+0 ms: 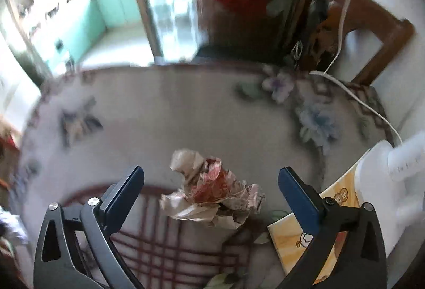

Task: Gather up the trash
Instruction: 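Grasp the crumpled foil with the left gripper while the right grasps crumpled paper, then carry the foil and crumpled paper over the red bucket and open both grippers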

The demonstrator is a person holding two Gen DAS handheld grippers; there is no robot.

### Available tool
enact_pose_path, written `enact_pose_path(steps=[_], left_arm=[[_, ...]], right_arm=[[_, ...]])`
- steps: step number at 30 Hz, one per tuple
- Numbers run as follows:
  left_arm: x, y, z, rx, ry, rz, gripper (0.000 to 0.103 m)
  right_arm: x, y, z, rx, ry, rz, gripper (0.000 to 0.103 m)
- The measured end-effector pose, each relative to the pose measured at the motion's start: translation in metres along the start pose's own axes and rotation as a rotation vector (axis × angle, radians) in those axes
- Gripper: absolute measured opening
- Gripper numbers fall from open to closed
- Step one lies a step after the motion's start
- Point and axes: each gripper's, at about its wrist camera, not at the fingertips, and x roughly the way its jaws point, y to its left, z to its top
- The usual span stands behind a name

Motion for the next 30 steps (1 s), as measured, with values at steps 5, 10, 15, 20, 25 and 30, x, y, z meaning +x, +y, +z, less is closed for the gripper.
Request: enact_pose_path(steps=[5,10,15,20,25,30], left_arm=[[-0.029,0.006,-0.028,0.001,0.017,0.020,0.024],[-0.055,0.014,-0.044,-0.038,0.002,0.020,0.024],[-0.087,0.014,-0.052,-0.041,-0.052,-0.014,0.024],[-0.125,0.019,-0.071,-0.019,-0.104,-0.026,0.025],[-0.150,0.042,-0.107,-0.032,-0.100,-0.019,0.025],[-0.168,0.072,-0.139,-0.067,-0.080,-0.002,0.025]], right_arm=[[0.007,0.006,-0.016,-0.023,0.047,-0.036,0.043],[-0.051,0.019,-0.040,-0.008,-0.028,0.068,0.012],[-0.124,0.062,-0.082,-0.053,-0.107,0.148,0.012],[-0.180,0.108,-0.136,-0.069,-0.139,0.247,0.012],[-0.209,0.164,-0.189,-0.124,-0.117,0.253,0.012],[-0.229,0.208,-0.224,-0.169,-0.115,0.264,0.012]])
